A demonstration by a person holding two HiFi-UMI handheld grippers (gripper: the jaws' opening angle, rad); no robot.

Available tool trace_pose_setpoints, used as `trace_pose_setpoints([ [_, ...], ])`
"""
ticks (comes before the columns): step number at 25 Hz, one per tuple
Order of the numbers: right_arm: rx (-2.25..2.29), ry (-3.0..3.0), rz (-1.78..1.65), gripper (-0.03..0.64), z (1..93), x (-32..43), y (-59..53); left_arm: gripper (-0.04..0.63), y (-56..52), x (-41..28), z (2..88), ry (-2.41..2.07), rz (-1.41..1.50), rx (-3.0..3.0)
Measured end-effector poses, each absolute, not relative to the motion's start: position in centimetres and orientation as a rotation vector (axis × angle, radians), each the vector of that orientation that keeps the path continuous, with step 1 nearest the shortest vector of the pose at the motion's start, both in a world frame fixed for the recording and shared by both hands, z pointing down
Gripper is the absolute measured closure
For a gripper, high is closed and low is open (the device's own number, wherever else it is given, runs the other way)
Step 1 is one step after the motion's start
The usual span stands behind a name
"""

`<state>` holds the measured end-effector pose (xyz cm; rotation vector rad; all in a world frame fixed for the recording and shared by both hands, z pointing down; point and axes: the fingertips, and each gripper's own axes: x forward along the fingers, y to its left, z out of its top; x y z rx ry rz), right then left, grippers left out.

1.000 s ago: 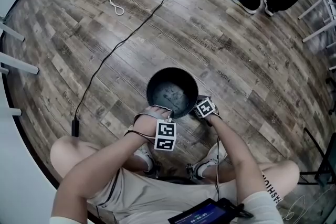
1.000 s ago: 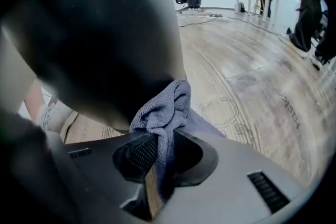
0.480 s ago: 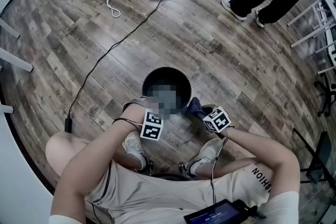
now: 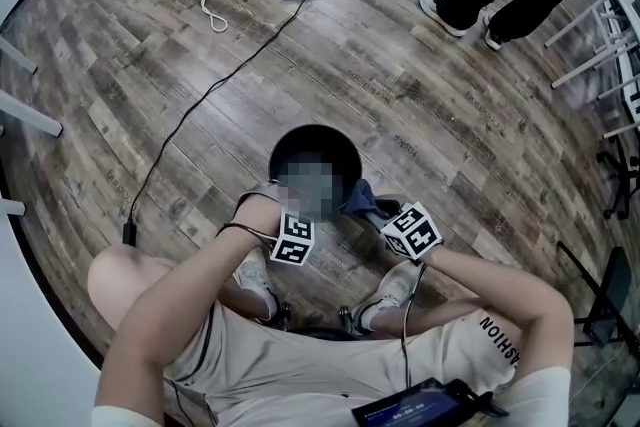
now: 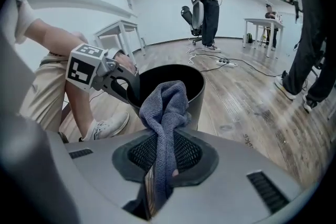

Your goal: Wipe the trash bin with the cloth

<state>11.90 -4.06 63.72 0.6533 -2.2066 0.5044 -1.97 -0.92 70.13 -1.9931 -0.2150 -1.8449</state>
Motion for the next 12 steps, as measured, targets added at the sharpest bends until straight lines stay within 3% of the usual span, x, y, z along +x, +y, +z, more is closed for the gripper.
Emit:
trace_pose_setpoints([
  [12, 0.756, -2.106, 0.5, 0.552, 72.6, 11.7, -7.9, 0.555, 0.3, 0.5, 69.6, -0.221, -1.818, -2.121],
])
